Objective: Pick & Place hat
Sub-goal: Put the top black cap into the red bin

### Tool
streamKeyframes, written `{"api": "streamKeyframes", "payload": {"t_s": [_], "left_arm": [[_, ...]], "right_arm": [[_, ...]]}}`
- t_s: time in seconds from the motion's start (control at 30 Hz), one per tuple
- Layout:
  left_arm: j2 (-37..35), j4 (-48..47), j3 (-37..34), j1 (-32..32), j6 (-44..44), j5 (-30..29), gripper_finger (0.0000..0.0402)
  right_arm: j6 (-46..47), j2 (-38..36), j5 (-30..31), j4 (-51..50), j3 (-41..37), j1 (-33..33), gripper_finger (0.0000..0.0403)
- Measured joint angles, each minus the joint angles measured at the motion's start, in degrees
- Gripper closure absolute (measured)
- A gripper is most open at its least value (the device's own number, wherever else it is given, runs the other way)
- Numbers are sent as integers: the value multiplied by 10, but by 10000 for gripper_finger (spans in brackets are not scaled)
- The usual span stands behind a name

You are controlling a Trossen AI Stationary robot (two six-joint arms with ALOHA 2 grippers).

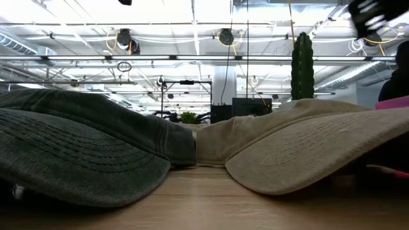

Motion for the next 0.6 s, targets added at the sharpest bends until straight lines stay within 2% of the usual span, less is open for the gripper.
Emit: {"api": "streamKeyframes", "payload": {"t_s": [0.2, 0.47, 0.6], "left_arm": [[0, -17, 0, 0, 2, 1, 163], [0, -15, 0, 20, 22, 1, 163], [0, -14, 0, 52, 56, 1, 163]], "right_arm": [[-93, 16, -9, 1, 0, -160, 345], [-167, 43, -150, -10, 0, -375, 291], [-230, 63, -175, -10, 5, -459, 283]]}}
